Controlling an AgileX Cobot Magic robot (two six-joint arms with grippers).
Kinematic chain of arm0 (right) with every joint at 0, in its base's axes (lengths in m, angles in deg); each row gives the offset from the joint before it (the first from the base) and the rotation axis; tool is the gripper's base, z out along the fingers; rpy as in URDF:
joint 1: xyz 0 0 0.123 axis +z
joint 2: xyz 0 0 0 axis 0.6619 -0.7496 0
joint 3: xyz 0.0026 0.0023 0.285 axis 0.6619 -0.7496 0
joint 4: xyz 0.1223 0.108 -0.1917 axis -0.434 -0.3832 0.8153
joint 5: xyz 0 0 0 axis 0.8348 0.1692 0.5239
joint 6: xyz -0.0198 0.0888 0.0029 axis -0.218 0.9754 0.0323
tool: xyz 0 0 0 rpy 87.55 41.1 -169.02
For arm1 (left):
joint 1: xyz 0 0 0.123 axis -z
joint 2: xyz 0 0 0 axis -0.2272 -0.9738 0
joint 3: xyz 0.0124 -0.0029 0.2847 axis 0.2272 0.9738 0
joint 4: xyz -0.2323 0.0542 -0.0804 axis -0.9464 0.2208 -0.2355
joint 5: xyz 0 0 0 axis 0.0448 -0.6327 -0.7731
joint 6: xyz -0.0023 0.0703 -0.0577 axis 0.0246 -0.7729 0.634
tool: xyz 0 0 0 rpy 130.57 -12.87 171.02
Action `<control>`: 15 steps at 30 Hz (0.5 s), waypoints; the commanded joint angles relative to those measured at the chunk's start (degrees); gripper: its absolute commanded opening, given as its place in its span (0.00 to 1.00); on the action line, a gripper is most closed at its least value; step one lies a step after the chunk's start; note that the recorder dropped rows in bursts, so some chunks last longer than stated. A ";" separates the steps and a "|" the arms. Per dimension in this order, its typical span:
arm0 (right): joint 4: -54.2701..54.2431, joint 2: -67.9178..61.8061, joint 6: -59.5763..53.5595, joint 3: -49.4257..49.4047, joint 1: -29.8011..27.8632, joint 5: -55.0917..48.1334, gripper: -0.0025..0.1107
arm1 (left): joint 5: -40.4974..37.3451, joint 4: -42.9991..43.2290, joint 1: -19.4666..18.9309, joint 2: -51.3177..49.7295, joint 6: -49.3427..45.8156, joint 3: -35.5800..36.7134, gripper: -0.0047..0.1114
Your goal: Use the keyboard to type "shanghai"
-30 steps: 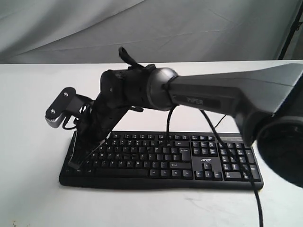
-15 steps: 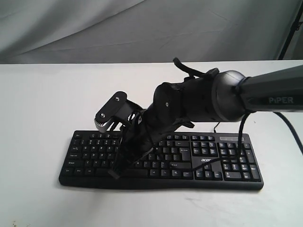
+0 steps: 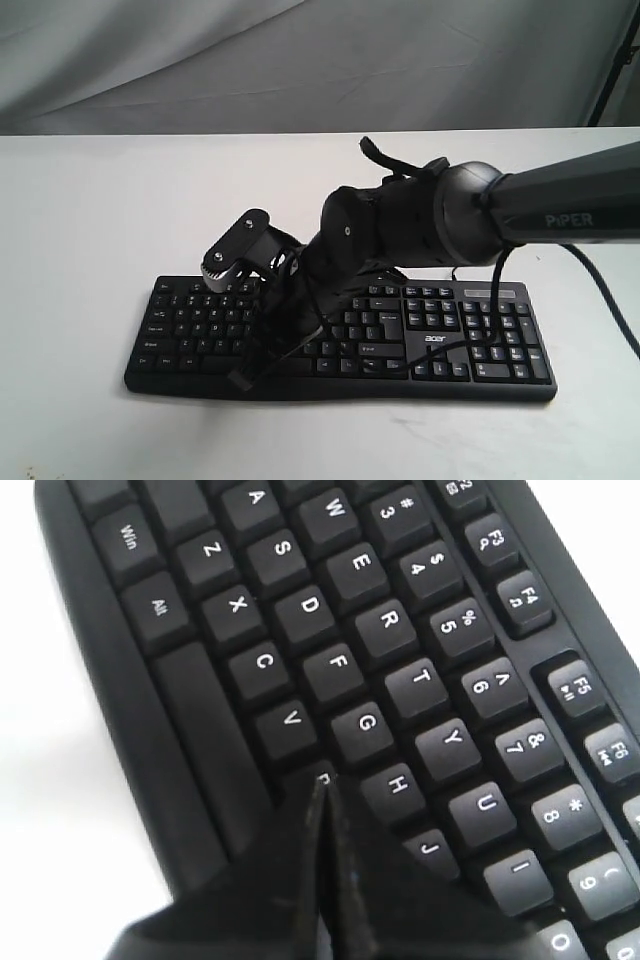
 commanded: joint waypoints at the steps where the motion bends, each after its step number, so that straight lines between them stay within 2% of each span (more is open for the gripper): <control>1: 0.12 0.11 -0.69 -0.12 -0.08 -0.58 0.02 | 0.34 0.00 0.37 0.14 0.15 0.10 0.04; 15: 5.51 0.11 3.59 -0.12 -0.19 0.08 0.02 | 0.34 0.00 0.37 0.14 0.15 0.10 0.04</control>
